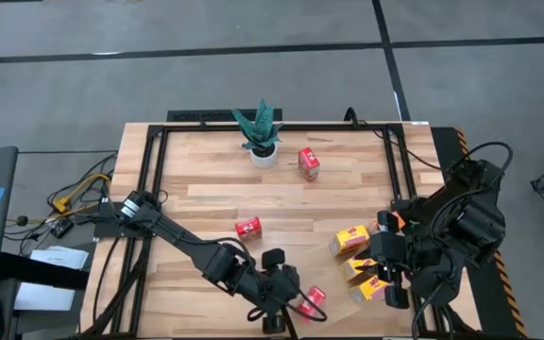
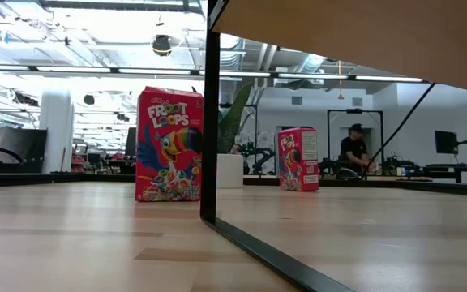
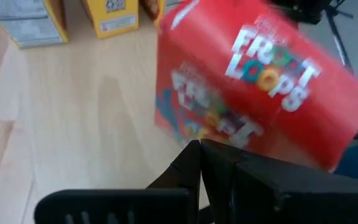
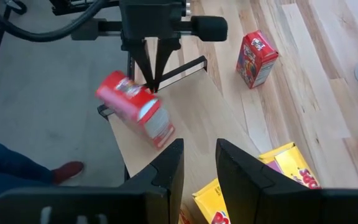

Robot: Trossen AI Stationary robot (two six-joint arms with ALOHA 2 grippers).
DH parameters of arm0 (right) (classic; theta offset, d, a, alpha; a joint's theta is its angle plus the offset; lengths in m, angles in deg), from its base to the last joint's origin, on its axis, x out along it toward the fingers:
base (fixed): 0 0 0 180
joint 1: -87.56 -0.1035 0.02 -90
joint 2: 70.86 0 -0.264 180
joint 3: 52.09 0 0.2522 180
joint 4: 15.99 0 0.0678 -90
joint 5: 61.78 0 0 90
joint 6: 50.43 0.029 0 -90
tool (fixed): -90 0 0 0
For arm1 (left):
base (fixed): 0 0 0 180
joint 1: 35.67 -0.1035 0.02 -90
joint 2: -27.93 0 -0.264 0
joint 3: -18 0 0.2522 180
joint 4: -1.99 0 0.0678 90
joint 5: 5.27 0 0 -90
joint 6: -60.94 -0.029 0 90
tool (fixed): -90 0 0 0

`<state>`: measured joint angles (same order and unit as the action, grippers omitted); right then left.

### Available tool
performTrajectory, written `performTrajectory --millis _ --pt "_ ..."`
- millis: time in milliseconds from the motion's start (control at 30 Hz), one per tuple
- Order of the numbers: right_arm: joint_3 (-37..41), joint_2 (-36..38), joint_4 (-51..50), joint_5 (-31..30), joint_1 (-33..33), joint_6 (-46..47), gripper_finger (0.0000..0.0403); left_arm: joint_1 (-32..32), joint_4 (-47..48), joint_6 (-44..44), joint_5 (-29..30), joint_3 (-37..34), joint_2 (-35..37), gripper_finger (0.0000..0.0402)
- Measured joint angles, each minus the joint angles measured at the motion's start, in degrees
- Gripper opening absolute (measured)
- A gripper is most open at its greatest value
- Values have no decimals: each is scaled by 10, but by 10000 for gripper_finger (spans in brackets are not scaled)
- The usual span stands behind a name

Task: Stack cereal on shelf
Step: Put the middle red cereal box on the shelf

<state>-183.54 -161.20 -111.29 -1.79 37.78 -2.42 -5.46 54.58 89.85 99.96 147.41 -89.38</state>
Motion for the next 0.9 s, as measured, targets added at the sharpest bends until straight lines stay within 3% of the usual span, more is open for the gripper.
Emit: performTrajectory --millis 267,633,900 --pt "0 0 2 0 0 2 118 -4 -19 -30 20 0 0 0" --pt "0 0 2 0 0 1 118 -23 -94 -43 -45 0 -17 0" --pt "0 0 1 0 0 0 118 -30 -94 -43 -59 -1 -27 0"
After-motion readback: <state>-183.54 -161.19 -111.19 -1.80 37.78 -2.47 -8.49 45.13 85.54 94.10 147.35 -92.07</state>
